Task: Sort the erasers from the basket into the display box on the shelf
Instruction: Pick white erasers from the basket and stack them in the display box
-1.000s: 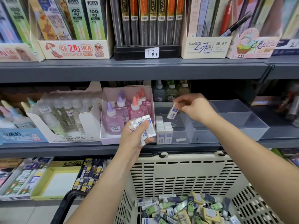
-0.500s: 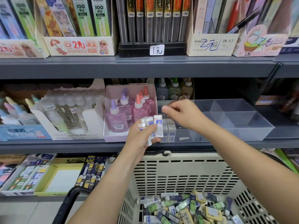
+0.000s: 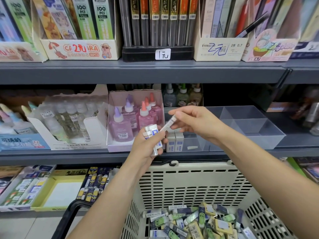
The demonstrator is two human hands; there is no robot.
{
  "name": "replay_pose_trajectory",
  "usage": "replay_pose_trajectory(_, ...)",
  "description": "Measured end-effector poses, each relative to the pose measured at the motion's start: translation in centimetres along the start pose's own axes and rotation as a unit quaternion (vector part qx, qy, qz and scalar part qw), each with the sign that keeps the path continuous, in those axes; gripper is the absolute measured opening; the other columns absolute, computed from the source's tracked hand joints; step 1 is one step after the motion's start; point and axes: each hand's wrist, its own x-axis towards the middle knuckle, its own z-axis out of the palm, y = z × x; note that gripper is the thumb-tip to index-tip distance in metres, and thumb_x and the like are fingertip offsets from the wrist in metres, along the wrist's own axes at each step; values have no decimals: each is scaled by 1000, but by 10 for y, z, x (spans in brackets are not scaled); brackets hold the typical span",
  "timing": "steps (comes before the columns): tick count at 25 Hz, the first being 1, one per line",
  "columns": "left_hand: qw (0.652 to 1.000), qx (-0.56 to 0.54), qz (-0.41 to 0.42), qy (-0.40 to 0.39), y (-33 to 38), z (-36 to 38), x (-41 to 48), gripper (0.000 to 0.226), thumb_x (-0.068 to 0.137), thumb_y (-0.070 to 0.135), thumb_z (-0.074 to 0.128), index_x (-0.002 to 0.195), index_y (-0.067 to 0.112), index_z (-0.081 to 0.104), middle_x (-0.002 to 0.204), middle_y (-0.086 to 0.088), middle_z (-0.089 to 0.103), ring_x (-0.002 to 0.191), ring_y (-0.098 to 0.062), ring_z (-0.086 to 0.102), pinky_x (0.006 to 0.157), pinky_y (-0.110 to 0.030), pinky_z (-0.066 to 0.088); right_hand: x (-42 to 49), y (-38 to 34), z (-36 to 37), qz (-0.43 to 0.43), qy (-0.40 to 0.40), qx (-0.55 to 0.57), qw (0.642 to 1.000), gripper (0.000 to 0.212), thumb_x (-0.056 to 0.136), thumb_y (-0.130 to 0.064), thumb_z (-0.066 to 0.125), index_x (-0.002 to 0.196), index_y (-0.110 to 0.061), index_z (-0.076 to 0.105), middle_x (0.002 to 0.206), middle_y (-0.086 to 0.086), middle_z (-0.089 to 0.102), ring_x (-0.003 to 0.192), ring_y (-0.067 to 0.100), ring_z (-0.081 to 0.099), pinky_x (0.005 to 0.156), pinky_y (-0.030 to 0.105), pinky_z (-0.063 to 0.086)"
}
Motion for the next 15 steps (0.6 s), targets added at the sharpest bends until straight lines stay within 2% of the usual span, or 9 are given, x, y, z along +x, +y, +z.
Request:
replay_pose_trajectory(3,1000,8,12,7,-1,0,0,21,85,-4,60,93,14,52,70,-7,64,60,-15,58,36,-19,35,2,0,0,38,45,-24,998,10,85,-3,62,93,-9,65,83,12,71,66,12,69,60,19,56)
replay_pose_trajectory(5,1000,5,11,17,-1,1,1,18,85,-3,61,92,13,54,66,-4,65,58,-14,58,35,-18,34,5,0,-7,59,77,-72,993,11,81,3,63,83,-8,65,86,19,70,68,17,67,69,26,58)
replay_pose_trajectory(7,999,4,6,38,0,1,2,14,85,0,62,88,13,56,64,-2,63,55,-12,58,34,-17,32,10,0,-18,38,116,-96,988,11,82,3,63,84,-8,65,85,15,69,72,22,62,75,32,56)
replay_pose_trajectory(8,999,3,2,52,0,1,3,13,86,1,61,87,13,56,62,0,61,52,-11,57,33,-17,31,13,1,-24,16,139,-131,982,11,83,1,63,88,-8,66,82,10,68,73,21,61,73,30,54)
replay_pose_trajectory(10,998,-5,-6,69,0,0,6,12,87,0,55,87,12,52,57,1,58,49,-10,56,32,-17,29,19,2,-29,-17,169,-255,952,15,85,-9,62,97,-15,68,80,1,67,75,17,60,68,21,49)
replay_pose_trajectory(13,997,-8,-11,72,-1,0,7,13,86,-2,48,86,10,45,52,-1,58,48,-10,56,32,-17,28,23,7,-26,-41,140,-415,898,19,89,-16,57,102,-23,68,89,1,69,88,20,61,82,22,42)
replay_pose_trajectory(15,998,1,-1,63,-2,0,6,12,88,-1,49,87,10,45,55,-2,61,52,-12,59,33,-17,31,25,10,-21,-46,119,-440,889,22,90,-14,54,105,-23,67,97,3,69,94,22,60,87,21,41)
